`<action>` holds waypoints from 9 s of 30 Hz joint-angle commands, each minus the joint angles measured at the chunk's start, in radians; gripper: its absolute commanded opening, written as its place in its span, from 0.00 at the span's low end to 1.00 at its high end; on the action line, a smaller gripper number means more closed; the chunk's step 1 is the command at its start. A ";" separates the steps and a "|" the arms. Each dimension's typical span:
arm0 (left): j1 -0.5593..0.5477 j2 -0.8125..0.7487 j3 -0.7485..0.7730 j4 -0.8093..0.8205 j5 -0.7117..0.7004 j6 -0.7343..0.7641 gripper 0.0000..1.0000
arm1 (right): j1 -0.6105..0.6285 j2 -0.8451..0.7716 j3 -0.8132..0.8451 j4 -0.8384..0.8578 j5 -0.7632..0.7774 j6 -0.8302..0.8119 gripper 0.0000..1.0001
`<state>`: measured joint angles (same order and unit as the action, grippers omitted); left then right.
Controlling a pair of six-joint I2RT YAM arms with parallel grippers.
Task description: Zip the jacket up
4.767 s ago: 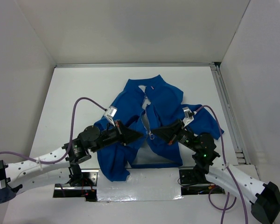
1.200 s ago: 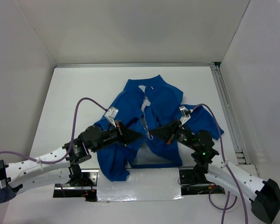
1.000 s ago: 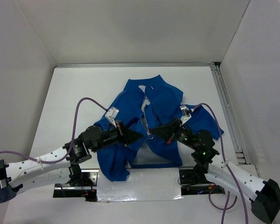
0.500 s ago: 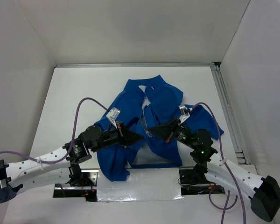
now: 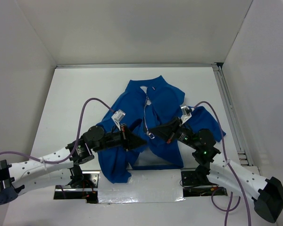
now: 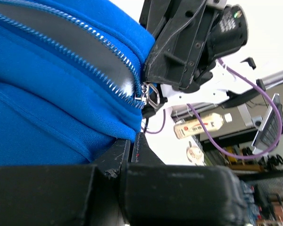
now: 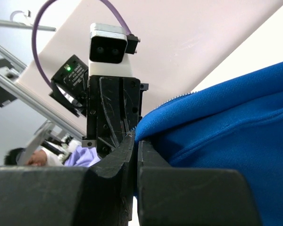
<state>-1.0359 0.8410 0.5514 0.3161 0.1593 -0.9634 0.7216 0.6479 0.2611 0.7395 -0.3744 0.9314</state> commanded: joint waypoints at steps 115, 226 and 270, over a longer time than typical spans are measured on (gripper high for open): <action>-0.018 0.053 0.133 -0.583 -0.141 -0.018 0.00 | 0.484 0.311 0.471 -1.037 0.537 -0.434 0.26; -0.016 0.173 0.262 -0.709 -0.020 0.198 0.00 | 0.608 0.506 0.449 -0.870 0.792 -0.560 0.14; -0.081 0.087 0.397 -0.726 -0.167 0.708 0.92 | 0.343 0.409 0.790 -1.250 0.285 -0.539 0.00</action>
<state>-1.1080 0.9466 0.9581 -0.4816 -0.0357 -0.3626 1.0840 1.0878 0.9886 -0.5236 -0.0250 0.4133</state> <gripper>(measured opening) 0.921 0.007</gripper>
